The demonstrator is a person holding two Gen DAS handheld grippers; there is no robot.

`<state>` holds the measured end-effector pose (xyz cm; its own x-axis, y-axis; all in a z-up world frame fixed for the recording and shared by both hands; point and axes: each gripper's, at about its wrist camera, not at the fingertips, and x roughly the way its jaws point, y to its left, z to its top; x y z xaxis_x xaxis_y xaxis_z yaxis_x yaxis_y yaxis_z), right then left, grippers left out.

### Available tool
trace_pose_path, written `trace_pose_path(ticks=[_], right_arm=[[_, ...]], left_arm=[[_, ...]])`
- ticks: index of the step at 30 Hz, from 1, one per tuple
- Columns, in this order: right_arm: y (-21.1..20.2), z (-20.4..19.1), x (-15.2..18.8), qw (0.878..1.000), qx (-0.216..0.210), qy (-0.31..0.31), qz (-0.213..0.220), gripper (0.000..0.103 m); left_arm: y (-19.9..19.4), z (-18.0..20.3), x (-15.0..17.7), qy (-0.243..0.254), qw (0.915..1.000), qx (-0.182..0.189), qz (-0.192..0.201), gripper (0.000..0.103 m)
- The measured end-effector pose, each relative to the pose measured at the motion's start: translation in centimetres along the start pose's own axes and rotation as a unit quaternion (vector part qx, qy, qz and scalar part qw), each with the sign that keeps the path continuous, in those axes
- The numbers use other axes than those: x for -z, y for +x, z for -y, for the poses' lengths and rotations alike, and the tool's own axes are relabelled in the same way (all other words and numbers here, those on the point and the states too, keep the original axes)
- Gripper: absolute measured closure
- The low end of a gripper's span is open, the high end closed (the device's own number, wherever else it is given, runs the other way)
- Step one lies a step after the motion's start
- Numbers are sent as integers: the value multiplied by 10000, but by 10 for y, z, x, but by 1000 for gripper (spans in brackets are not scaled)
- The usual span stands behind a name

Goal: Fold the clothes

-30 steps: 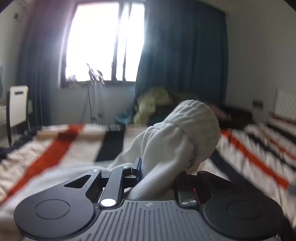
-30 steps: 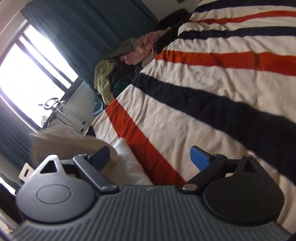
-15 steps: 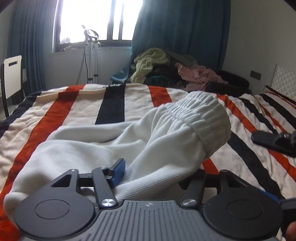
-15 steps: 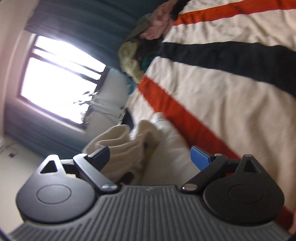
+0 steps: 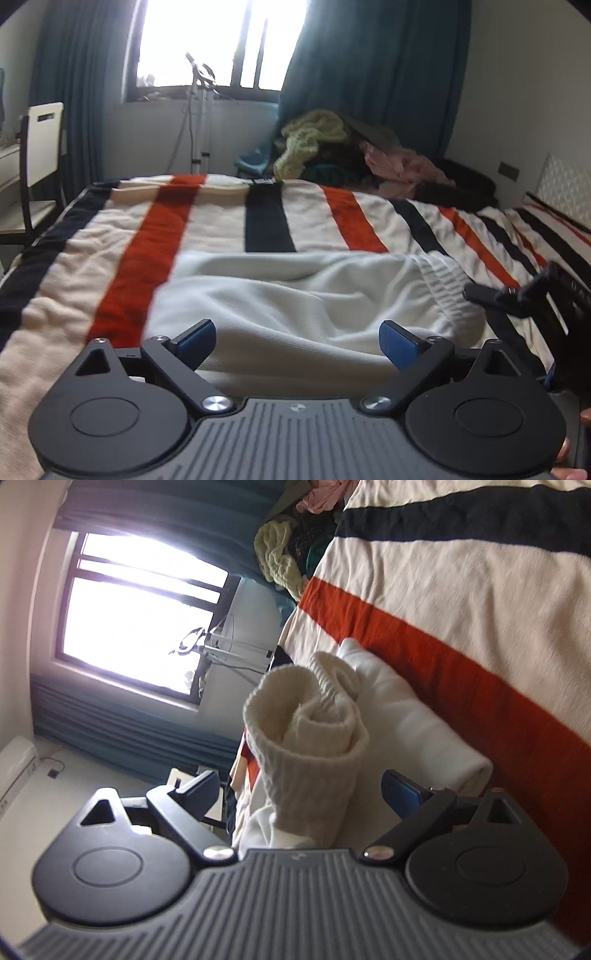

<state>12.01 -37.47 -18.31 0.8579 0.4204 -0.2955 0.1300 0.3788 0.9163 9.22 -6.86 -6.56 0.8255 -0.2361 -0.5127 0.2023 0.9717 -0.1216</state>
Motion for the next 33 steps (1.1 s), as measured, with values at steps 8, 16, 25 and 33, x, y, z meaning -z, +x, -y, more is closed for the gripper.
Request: trace_pose_path(ticks=[8,16,25,33], right_arm=[[33,-19,7,9959,236,-849,193,7],[65,-17,-1,9879,733,-1266,509,54],[8,-56,-6,9602,201,-2335,1521,70],[17,11,-28,9717,1917,-799,1125,69]], left_arm=[[-11,-41,4,-439,9973,-446,395,5],[-6,-53,8,-585,9960,-550,381,5],[-5,-67,14,-884,9933,-648,358,5],[10,-72,29,-1108,9908,-773,3,5]])
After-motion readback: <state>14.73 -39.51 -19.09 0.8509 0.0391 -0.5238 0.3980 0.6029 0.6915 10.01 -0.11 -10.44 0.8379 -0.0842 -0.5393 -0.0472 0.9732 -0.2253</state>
